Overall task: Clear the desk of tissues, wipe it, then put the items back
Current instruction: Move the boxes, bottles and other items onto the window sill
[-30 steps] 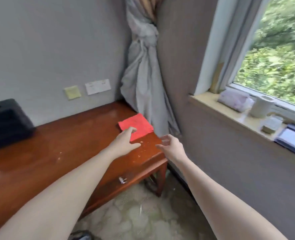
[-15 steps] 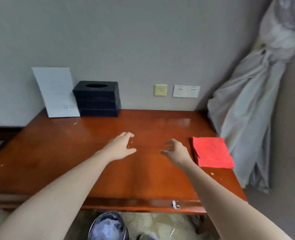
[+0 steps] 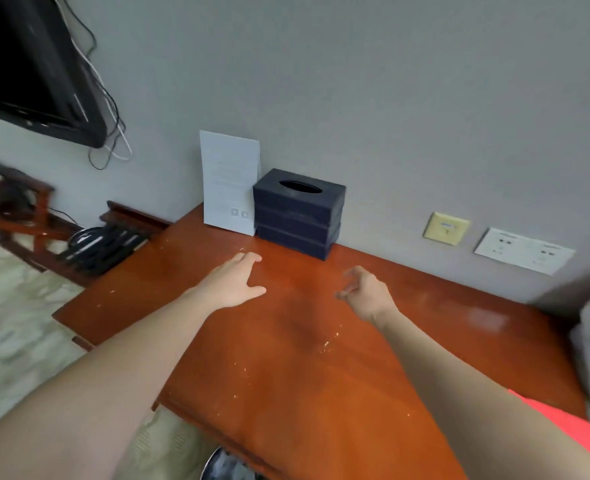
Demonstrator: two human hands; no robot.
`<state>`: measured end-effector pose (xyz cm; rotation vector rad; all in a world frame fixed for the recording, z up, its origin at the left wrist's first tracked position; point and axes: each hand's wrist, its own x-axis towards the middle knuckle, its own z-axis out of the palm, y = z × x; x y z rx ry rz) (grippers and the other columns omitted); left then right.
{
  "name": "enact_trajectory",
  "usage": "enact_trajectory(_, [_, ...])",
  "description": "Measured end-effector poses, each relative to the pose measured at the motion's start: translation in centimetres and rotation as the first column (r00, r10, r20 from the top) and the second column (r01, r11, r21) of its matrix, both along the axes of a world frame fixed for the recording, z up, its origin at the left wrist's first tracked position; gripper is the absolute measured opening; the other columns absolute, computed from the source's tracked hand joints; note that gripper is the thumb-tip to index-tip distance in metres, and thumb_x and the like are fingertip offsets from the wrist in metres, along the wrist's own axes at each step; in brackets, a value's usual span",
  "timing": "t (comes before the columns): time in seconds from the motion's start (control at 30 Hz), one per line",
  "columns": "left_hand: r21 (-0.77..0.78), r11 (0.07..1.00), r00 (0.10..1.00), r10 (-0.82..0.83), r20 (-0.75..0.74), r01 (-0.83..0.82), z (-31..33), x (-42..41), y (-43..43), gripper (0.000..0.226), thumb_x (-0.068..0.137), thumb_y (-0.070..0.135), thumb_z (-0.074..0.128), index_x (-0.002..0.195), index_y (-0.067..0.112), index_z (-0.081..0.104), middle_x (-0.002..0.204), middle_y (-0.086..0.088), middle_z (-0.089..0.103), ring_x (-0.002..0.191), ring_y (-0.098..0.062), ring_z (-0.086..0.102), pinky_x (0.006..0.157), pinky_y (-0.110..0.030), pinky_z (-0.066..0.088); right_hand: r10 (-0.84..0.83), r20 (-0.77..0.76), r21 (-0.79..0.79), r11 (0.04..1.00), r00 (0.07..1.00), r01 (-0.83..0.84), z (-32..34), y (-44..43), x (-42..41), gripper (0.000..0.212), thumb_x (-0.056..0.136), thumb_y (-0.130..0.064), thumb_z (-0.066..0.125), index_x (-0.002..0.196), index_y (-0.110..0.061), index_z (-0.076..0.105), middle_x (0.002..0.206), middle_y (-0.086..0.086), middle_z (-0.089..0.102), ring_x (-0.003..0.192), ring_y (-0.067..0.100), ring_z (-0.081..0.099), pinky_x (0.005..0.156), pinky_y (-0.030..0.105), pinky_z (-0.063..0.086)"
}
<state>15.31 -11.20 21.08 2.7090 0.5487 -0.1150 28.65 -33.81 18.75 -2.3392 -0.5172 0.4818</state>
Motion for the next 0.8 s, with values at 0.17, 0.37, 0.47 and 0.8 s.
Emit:
enact_trajectory(0.17, [0.067,0.996,0.999,-0.053,-0.011,0.054,1.1,5.0,5.0,0.071,0.093,0.039,0.064,0.151,0.022,0.027,0.157,-0.003,0.031,0.137,-0.024,0.043,0.108,-0.040,0.042,0.022,0.056,-0.010,1.000,0.998,-0.021,1.1,4.3,4.9,0.050,0.088,-0.026,0.070,0.133,-0.022,0.047,0.122,0.005,0.060,0.106,0.025,0.060,0.091,0.038,0.052])
enact_trajectory(0.37, [0.077,0.990,0.993,-0.117,-0.010,0.118,1.3,13.7,11.6,0.073,0.094,0.036,0.063,0.153,0.020,0.024,0.156,-0.005,0.030,0.134,-0.025,0.045,0.106,-0.039,0.042,0.018,0.139,-0.089,0.996,0.990,-0.006,1.2,9.9,12.1,0.054,0.090,-0.025,0.066,0.138,-0.024,0.041,0.127,0.008,0.050,0.109,0.026,0.056,0.081,0.030,0.048])
enact_trajectory(0.47, [0.067,0.989,0.991,-0.133,-0.032,0.135,0.6,18.0,15.4,0.078,0.091,0.033,0.066,0.154,0.018,0.022,0.155,-0.009,0.029,0.135,-0.028,0.042,0.108,-0.042,0.041,-0.005,0.137,-0.126,0.992,0.991,0.022,0.9,12.3,15.7,0.058,0.090,-0.026,0.066,0.140,-0.028,0.038,0.130,0.009,0.044,0.111,0.027,0.055,0.084,0.032,0.047])
enact_trajectory(0.8, [-0.105,0.985,0.988,-0.142,-0.057,0.135,-3.5,29.0,21.6,0.099,0.084,0.030,0.076,0.155,0.020,0.007,0.148,-0.018,0.027,0.131,-0.034,0.043,0.107,-0.040,0.039,-0.105,0.071,-0.162,0.980,0.992,0.115,-2.1,18.7,21.7,0.085,0.082,-0.027,0.074,0.147,-0.030,0.018,0.130,0.013,0.036,0.101,0.036,0.058,0.093,0.042,0.050])
